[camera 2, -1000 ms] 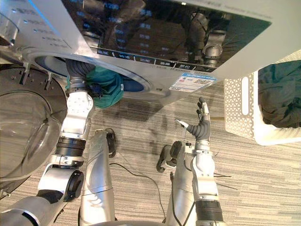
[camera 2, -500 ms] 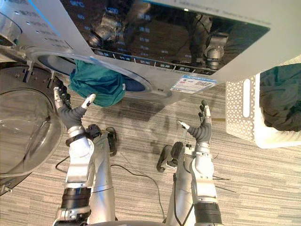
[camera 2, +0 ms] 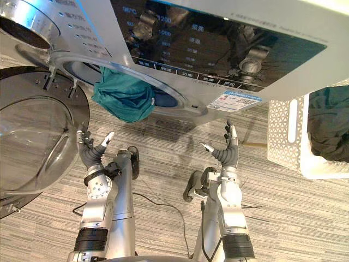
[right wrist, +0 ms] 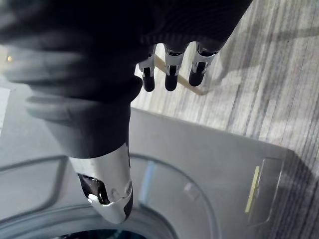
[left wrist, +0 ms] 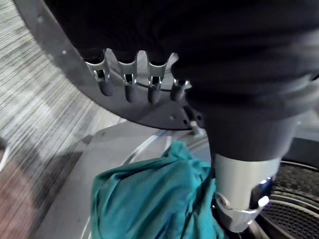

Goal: Pick up the laundry basket with both hands and put the clothes into the washing machine.

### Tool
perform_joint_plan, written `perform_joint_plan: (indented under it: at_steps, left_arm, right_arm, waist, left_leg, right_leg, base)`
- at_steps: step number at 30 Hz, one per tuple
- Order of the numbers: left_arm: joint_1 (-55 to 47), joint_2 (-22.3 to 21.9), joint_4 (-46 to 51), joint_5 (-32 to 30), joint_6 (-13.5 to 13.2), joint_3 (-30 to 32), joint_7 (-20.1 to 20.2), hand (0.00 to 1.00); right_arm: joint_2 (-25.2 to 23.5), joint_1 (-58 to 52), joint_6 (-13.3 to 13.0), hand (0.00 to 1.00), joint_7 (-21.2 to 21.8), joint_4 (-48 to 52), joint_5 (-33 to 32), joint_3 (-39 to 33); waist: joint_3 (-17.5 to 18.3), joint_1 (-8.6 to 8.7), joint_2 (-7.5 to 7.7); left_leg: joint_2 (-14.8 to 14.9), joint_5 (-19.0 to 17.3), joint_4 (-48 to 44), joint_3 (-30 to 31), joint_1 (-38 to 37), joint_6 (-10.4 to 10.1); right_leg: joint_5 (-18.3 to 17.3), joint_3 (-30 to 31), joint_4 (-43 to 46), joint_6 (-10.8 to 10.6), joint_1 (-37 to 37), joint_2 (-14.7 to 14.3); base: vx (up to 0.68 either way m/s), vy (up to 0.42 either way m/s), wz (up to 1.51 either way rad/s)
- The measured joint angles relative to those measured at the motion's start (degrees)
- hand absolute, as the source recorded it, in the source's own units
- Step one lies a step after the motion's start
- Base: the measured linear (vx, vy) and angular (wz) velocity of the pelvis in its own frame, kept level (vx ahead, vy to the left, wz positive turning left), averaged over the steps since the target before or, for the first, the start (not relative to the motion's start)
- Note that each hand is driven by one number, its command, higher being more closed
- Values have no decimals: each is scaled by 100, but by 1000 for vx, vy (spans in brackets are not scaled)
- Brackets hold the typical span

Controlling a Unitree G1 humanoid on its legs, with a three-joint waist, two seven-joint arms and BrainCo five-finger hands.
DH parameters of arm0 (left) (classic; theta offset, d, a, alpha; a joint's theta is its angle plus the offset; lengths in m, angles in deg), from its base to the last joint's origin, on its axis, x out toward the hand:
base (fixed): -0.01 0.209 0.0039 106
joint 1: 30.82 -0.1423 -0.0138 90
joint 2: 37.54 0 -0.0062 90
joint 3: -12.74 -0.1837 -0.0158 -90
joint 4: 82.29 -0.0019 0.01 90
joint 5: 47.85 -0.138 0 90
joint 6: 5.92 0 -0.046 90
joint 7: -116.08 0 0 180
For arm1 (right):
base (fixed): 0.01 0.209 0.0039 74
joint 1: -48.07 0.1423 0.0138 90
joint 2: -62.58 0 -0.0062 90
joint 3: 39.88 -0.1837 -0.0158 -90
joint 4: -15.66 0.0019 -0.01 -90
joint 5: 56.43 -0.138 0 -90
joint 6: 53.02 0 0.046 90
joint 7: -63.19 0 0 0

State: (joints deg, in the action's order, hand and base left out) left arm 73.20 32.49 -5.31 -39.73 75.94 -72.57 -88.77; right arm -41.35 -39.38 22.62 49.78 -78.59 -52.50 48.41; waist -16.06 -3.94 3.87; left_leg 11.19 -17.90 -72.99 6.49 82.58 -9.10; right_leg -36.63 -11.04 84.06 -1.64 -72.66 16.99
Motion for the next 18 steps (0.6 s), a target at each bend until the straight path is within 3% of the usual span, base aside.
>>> perform_joint_plan:
  at_steps: [4,5,6,8,14,18]
  left_arm:
    - [1044,154,-867,380,-9,-212,225,0]
    - [1207,205,-990,479,-15,-243,251,100]
    - [1493,322,-1227,613,-30,-251,307,100]
    - [1982,511,-1659,845,-65,-219,361,100]
    - [2538,1084,-1884,956,-87,-102,353,100]
    - [2554,1093,-1723,833,-115,-110,313,100]
  right_arm:
    - [71,114,21,0,16,-23,-54,0]
    - [70,149,21,0,21,-36,-59,1]
    - [68,250,21,0,43,-112,-70,5]
    - [82,291,18,0,117,-109,-109,-8]
    - [79,377,9,0,132,-112,-201,-84]
    - [62,377,-31,0,128,-112,-233,-178]
  waist:
    - [-6,51,2]
    - [-19,73,2]
    - [-74,163,4]
    - [-89,182,9]
    - [-266,322,29]
    - [-323,323,38]
  left_leg:
    - [68,-11,-181,3,197,18]
    - [74,-12,-200,5,213,20]
    - [80,-23,-239,3,215,34]
    - [153,-41,-333,-31,354,54]
    - [285,-76,-617,-34,655,107]
    - [288,-97,-646,-37,661,126]
  right_leg:
    - [1,28,103,0,-160,-40]
    - [2,33,115,1,-175,-46]
    - [2,51,151,0,-181,-59]
    - [19,134,235,-18,-381,-102]
    - [43,201,445,-6,-684,-179]
    - [42,212,460,-8,-686,-176]
  base:
    - [17,18,-10]
    - [6,13,-8]
    - [-6,0,-6]
    - [-14,6,-17]
    - [3,-1,-13]
    - [4,-4,-2]
